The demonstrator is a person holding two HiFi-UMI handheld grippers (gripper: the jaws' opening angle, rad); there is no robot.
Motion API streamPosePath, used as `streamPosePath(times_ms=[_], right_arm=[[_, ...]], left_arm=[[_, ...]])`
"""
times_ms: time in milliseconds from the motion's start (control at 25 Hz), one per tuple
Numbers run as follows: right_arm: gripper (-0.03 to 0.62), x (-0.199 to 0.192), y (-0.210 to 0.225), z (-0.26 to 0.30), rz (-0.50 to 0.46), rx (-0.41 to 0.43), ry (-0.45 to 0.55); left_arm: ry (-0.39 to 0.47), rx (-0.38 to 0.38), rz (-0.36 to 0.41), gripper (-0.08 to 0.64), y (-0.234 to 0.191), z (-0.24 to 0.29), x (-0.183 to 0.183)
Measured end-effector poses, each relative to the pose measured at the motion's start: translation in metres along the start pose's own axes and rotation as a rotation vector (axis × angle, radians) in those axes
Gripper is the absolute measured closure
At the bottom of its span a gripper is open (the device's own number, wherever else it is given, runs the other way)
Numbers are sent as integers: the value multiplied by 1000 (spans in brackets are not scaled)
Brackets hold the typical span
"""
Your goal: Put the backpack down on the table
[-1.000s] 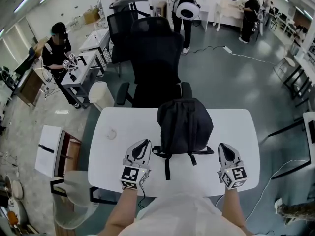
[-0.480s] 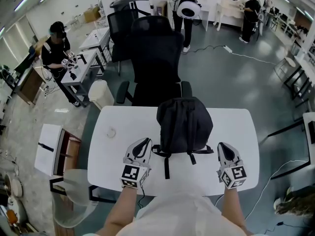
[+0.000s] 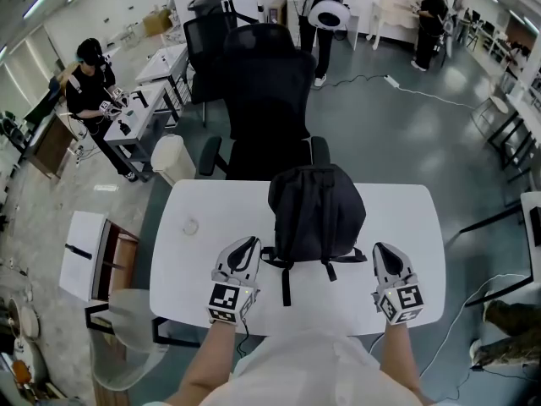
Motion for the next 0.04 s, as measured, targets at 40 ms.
streamPosePath(times_ms=[40], right_arm=[[574, -1, 0, 0, -1, 1, 0]], left_arm=[[0, 0, -2, 518, 0, 1, -1]])
Point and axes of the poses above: the fingertips, and each gripper's own axes: z forward along the fingers, y to its right, x out of its top, the point moved 6 cm from there along -z, backward along the fingers, and after that the axes turned 10 degrees about -x, right-handed, at the moved point
